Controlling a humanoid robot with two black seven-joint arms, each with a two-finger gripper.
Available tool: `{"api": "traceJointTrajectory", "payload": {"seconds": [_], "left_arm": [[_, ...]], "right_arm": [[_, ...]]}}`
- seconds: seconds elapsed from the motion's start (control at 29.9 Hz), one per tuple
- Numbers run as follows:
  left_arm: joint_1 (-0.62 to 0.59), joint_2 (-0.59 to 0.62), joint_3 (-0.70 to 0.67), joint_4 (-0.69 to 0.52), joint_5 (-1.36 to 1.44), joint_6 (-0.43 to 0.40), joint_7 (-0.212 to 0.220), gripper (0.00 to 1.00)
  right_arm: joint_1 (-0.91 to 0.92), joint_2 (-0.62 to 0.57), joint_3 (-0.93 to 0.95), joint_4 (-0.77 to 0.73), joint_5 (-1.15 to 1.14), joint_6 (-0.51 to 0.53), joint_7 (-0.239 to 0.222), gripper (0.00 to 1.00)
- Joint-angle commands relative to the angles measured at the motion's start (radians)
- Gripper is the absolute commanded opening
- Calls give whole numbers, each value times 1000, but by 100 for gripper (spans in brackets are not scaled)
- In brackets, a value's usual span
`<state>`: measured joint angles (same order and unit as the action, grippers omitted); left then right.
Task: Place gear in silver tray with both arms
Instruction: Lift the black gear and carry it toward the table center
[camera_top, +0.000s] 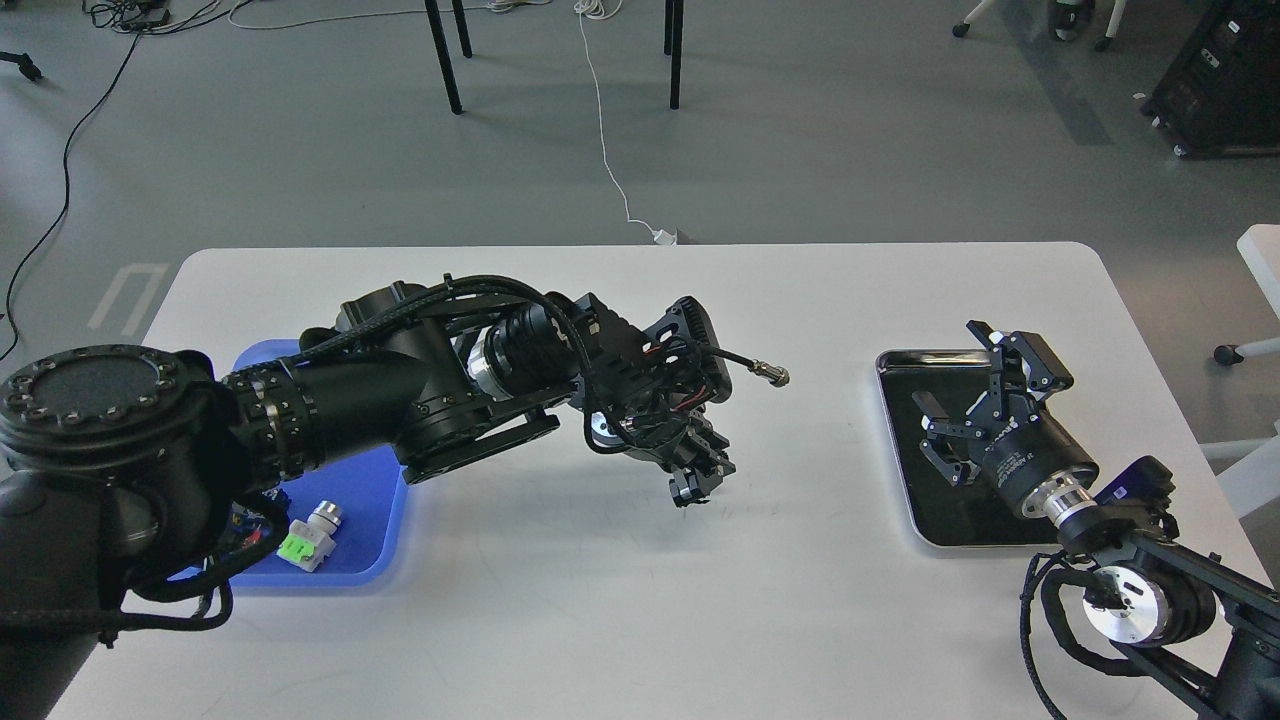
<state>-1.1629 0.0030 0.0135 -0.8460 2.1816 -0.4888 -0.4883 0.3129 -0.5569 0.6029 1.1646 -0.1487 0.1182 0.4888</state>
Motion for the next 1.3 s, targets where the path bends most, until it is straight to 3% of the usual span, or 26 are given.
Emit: {"api": "traceJointTrajectory", "payload": {"seconds": [0.0, 0.97, 1.04, 1.27], "left_arm": [[3, -3, 6, 18, 0, 0, 0, 18], [9, -3, 83, -10, 0, 0, 0, 25], [8, -3, 83, -10, 0, 0, 0, 30], [8, -3, 79, -11, 0, 0, 0, 60]], "right_arm": [[0, 0, 0, 0, 0, 0, 0, 99], [-8, 0, 0, -2, -2, -2, 0, 99], [-8, 0, 0, -2, -2, 0, 0, 99], [-8, 0, 0, -2, -2, 0, 0, 99]]}}
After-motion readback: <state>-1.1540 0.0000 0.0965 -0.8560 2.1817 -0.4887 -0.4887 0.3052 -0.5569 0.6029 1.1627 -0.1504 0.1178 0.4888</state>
